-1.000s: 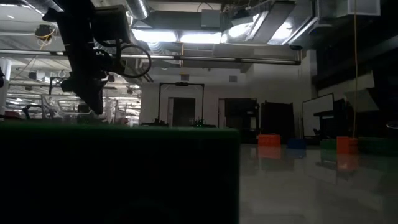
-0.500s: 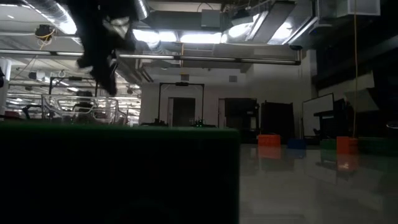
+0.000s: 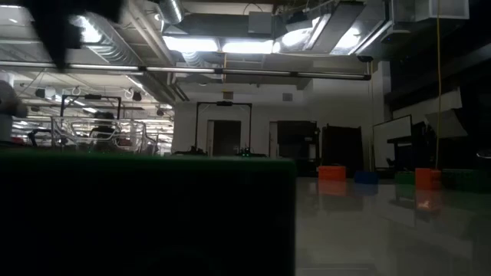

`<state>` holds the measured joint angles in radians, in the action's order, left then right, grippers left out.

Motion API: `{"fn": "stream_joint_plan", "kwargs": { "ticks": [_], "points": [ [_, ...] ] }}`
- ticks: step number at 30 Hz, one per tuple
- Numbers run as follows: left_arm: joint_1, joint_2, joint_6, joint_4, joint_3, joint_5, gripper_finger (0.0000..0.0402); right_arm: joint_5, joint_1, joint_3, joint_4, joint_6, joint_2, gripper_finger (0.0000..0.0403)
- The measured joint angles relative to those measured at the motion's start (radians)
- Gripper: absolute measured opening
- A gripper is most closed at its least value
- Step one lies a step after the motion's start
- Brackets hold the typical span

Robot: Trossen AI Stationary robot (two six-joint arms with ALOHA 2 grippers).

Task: Sort blocks by size
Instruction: Put the 8 stud orange game piece into the bottom transparent bin

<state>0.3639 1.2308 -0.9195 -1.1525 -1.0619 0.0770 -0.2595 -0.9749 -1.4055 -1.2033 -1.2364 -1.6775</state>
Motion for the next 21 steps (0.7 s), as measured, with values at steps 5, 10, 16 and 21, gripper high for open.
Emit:
{"fn": "stream_joint_plan", "kwargs": {
  "ticks": [5, 10, 16, 21],
  "points": [
    [0.248, 0.000, -0.298, 0.045, 0.079, 0.001, 0.0113, -0.019, 0.000, 0.000, 0.055, 0.077, 0.000, 0.0188],
    [0.372, 0.000, -0.487, 0.140, 0.174, 0.002, 0.0113, -0.027, 0.000, 0.000, 0.079, 0.118, 0.000, 0.0188],
    [0.440, 0.001, -0.491, 0.342, 0.306, 0.000, 0.0113, -0.045, 0.000, 0.000, 0.116, 0.119, 0.000, 0.0188],
    [0.461, 0.002, -0.469, 0.414, 0.372, -0.025, 0.0113, -0.046, 0.000, 0.000, 0.122, 0.119, 0.000, 0.0188]
  ]
}}
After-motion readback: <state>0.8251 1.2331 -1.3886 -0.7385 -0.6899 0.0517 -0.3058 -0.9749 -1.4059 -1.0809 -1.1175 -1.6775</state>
